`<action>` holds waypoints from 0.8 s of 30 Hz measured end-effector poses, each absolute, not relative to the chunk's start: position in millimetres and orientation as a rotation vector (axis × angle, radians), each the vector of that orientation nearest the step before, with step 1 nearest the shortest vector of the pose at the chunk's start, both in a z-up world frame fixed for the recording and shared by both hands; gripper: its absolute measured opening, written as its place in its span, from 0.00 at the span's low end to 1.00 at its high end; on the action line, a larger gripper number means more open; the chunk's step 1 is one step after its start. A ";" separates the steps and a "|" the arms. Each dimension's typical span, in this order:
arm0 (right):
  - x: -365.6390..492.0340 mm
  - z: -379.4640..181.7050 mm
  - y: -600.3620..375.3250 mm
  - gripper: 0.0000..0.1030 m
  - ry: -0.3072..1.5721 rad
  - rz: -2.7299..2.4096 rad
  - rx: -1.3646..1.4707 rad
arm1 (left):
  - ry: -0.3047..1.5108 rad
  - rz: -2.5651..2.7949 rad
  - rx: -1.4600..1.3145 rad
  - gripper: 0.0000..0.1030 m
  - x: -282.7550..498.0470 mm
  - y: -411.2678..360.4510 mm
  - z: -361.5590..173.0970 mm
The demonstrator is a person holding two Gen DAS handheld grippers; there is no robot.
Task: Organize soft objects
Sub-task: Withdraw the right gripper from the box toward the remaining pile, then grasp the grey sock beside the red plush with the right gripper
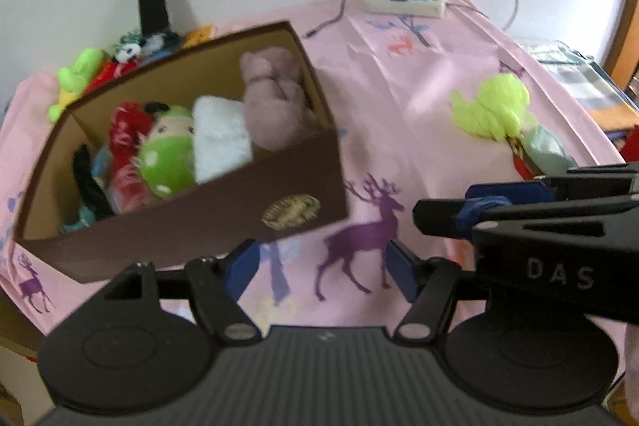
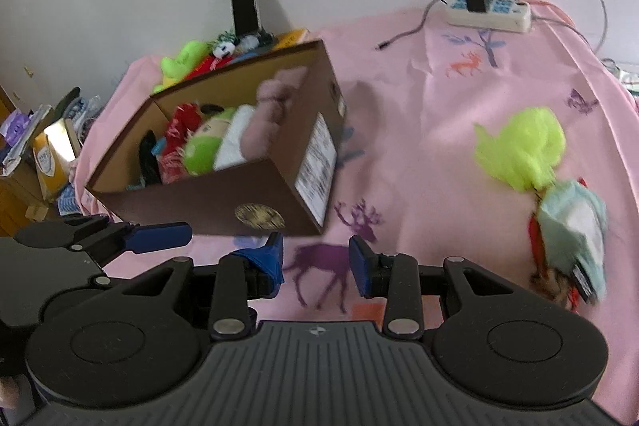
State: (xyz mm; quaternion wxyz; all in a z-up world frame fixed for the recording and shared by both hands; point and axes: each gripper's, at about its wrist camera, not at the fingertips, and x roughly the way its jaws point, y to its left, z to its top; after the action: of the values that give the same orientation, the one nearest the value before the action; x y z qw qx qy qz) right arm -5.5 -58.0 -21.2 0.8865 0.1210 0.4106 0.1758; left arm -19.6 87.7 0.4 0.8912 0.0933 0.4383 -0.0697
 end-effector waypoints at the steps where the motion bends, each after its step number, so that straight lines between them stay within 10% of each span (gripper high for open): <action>1: -7.7 -22.6 -62.0 0.19 0.855 0.361 0.249 | 0.917 -0.156 0.192 0.67 -20.2 85.4 -2.1; 24: -62.6 -40.8 -177.5 0.19 0.868 0.132 0.263 | 0.969 -0.753 0.266 0.72 -47.1 -36.4 -33.2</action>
State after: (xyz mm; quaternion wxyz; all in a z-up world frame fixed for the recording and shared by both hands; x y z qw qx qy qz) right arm -62.6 -177.5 -40.8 0.8968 0.1271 0.4189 0.0637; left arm -47.1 -36.4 -33.2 0.8093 0.1245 0.4534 -0.3521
